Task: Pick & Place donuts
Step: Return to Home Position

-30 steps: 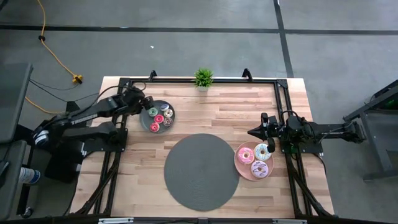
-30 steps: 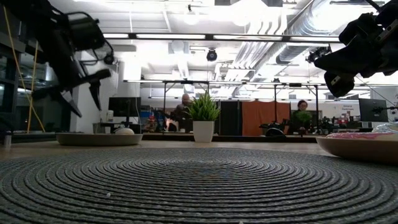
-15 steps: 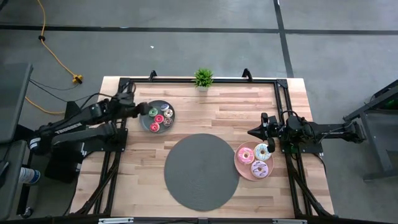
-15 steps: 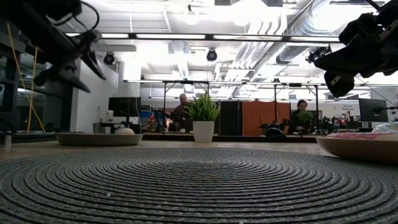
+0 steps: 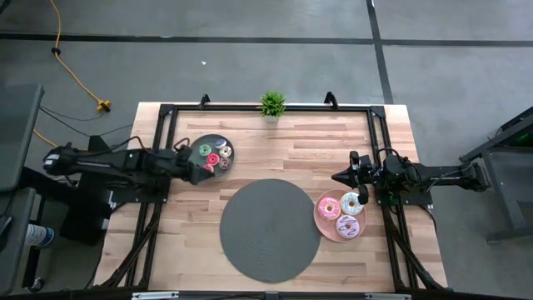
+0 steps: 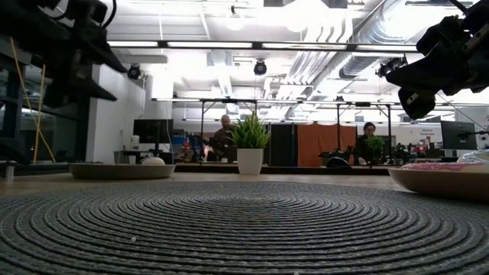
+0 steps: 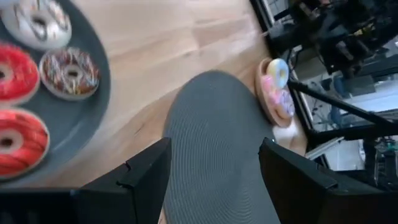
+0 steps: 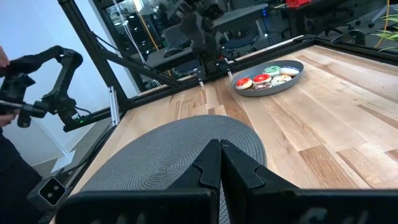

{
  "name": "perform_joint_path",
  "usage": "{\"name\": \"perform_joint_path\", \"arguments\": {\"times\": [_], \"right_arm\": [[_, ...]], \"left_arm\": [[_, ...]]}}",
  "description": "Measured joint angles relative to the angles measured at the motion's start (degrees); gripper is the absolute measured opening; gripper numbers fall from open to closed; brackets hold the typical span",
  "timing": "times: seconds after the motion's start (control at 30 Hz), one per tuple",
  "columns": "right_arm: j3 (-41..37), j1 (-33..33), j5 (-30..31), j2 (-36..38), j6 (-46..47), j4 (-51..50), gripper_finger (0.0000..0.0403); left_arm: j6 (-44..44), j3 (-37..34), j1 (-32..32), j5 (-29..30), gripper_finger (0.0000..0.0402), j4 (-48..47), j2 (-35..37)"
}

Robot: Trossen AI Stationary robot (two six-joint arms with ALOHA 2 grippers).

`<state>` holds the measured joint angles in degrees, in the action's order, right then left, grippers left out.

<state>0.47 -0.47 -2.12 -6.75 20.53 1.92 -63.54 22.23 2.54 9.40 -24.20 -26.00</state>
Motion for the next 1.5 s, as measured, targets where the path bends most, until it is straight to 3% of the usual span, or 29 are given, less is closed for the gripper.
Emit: {"name": "perform_joint_path", "arguments": {"times": [0.4, 0.8, 1.13, 1.5], "right_arm": [[0.0, 0.0, 0.0, 0.0, 0.0, 0.0, 0.0000], [0.0, 0.0, 0.0, 0.0, 0.0, 0.0, 0.0000], [0.0, 0.0, 0.0, 0.0, 0.0, 0.0, 0.0000], [0.0, 0.0, 0.0, 0.0, 0.0, 0.0, 0.0000]], "left_arm": [[-2.3, -7.1, 0.9, -1.0, 0.0234, 4.1, 1.5], [0.6, -11.6, 0.8, -1.2, 0.0234, 10.4, 13.4], [0.3, -18.6, 0.8, -12.3, 0.0234, 21.8, 22.3], [11.5, -21.1, 0.8, -12.3, 0.0234, 24.9, 23.5]]}}
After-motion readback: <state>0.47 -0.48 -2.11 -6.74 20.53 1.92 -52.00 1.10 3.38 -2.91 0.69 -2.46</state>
